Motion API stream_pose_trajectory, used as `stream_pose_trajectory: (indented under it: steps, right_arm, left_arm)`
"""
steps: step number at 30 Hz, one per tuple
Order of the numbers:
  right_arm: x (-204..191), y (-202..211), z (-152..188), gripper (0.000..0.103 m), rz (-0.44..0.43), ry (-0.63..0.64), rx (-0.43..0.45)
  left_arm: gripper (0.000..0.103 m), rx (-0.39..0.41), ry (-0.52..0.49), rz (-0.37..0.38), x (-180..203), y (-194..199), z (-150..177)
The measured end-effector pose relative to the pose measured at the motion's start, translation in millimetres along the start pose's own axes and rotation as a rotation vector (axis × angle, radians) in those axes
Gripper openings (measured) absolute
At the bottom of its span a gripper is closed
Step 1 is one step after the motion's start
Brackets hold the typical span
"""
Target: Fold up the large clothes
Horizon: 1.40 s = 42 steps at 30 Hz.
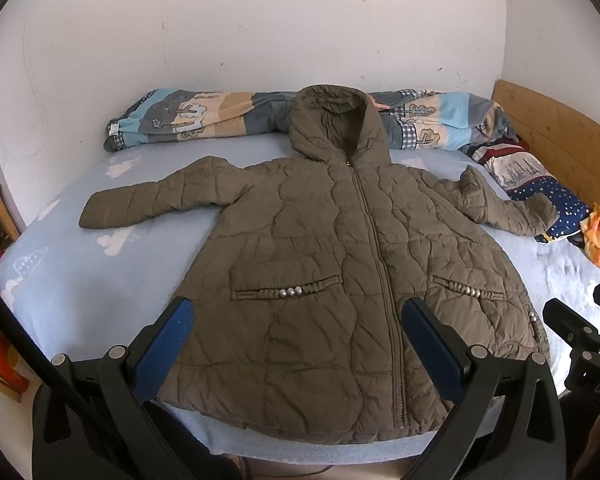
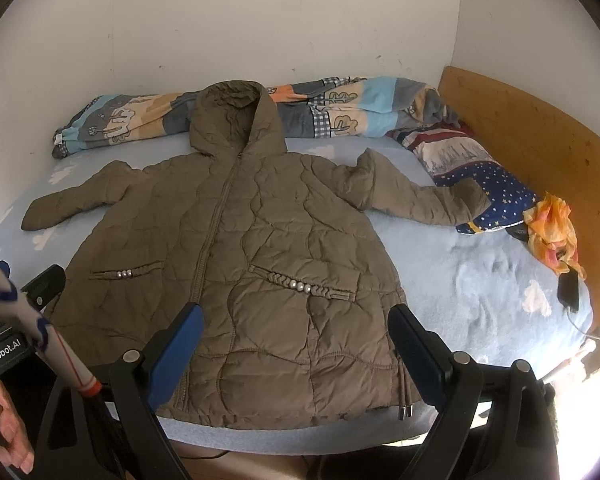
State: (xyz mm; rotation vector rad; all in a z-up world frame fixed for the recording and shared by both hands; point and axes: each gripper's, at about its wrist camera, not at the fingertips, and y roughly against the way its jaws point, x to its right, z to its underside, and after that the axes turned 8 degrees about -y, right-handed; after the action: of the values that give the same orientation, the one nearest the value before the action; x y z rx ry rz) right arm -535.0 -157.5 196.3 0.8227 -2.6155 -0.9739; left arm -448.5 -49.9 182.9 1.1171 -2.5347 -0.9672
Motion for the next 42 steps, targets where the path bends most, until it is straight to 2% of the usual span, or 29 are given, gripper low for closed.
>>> stream_pose_trajectory:
  steps: [8,11,15,18,20,22,24,27,28,30,32,34,35,40,42]
  right_arm:
    - [0,1,-1,0.096,-0.031,0.005,0.019]
    - [15,2,-11,0.096,-0.081,-0.034,0.017]
    - [61,-6,-36,0.096,-0.089,-0.143,0.03]
    - [117,-22,-63,0.096,-0.098,-0.294,0.021]
    - [162,-42,-84,0.093,-0.102,-0.401,0.011]
    - [204,-67,-104,0.078,-0.093,-0.476,0.014]
    - [238,-100,-120,0.074,-0.06,-0.557,-0.032]
    - [298,-149,-141,0.065,-0.02,-0.661,0.009]
    - [314,-164,-145,0.052,0.011,-0.683,0.018]
    - [353,-198,-147,0.04,0.039,-0.749,0.024]
    - [382,-228,-146,0.039,0.101,-0.787,-0.001]
    - [399,-246,-142,0.039,0.085,-0.829,0.0]
    - [409,-257,-142,0.039,0.105,-0.834,0.0]
    - [425,-290,-148,0.039,0.134,-0.835,-0.016]
    - [436,-300,-152,0.039,0.122,-0.849,0.006]
  left_arm:
    - [0.103,0.02,-0.05,0.001,8,-1,-4]
    - [0.103,0.058,-0.098,0.016,14,-12,-27]
    - [0.103,0.099,-0.201,0.043,31,-46,-79]
    - [0.103,0.055,-0.234,0.047,38,-93,-111]
    - [0.103,0.028,-0.225,0.053,39,-125,-121]
    - [0.103,0.019,-0.202,0.031,35,-151,-119]
    - [0.103,-0.018,-0.183,0.022,29,-174,-115]
    - [0.103,-0.105,-0.143,0.085,22,-202,-116]
    - [0.103,-0.107,-0.144,0.08,20,-208,-116]
    - [0.103,-0.114,-0.163,0.05,17,-218,-114]
    - [0.103,-0.135,-0.164,0.056,15,-228,-113]
    - [0.103,-0.148,-0.171,0.056,15,-235,-111]
    - [0.103,-0.154,-0.174,0.054,16,-239,-111]
    - [0.103,-0.185,-0.174,0.084,19,-252,-107]
    - [0.103,-0.191,-0.185,0.082,22,-255,-105]
